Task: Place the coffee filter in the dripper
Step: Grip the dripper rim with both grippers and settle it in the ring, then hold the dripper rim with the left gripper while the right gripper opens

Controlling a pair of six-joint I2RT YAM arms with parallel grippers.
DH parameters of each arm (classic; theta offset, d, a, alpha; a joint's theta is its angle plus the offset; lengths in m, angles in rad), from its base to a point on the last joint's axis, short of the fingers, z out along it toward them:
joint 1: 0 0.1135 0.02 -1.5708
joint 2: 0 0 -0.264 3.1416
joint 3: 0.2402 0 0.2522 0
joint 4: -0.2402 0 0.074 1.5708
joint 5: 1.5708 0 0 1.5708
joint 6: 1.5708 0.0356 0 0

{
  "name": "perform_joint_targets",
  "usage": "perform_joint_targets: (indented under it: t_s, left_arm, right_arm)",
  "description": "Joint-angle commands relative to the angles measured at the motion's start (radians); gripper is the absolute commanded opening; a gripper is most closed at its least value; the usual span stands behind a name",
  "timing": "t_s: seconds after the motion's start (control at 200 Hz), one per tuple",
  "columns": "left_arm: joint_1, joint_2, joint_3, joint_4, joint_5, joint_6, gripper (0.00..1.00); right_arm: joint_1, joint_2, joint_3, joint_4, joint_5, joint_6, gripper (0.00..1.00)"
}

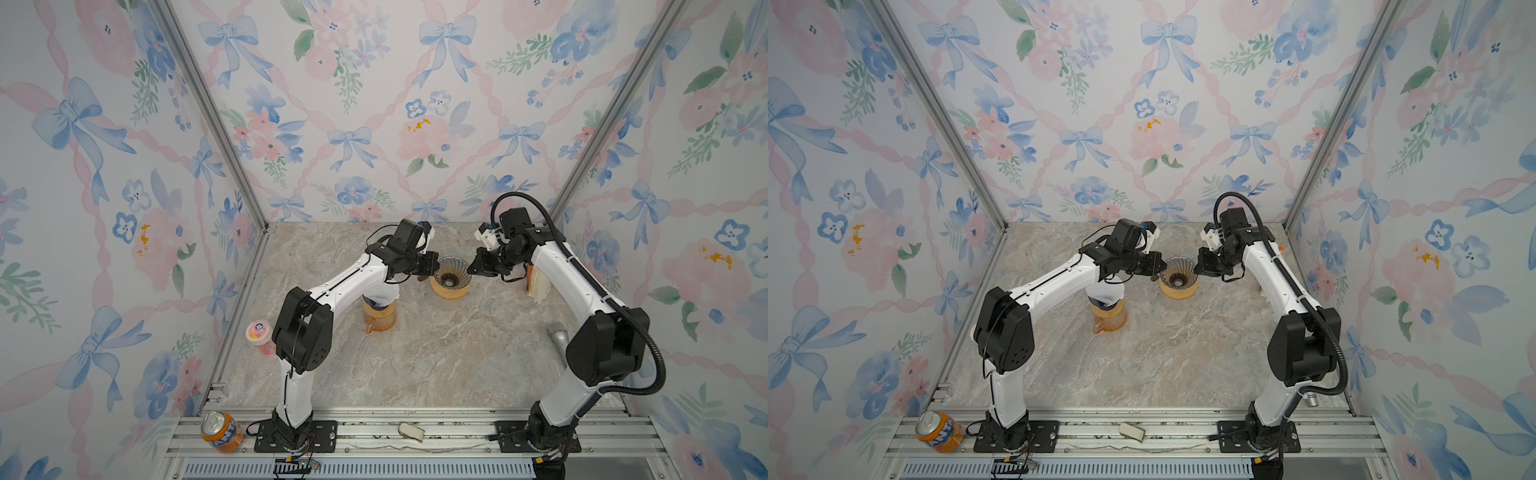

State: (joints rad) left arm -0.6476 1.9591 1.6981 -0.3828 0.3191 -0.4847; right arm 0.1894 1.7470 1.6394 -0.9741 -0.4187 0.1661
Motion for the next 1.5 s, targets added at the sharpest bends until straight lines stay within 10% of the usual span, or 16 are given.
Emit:
perform_joint_targets:
  t_s: [0.0,1.495]
  left_arm:
    - [-0.009,0.048,0.005,-0.024,0.043,0.022,0.0]
    - [0.033,0.074,-0.02,-0.028,0.081,0.012,0.05]
  right_arm:
    - [-0.008,0.09,-0.004,-0.094,0.098,0.031,0.04]
    - [-0.034,0.167,0.132,-0.101,0.081,0.103,0.11]
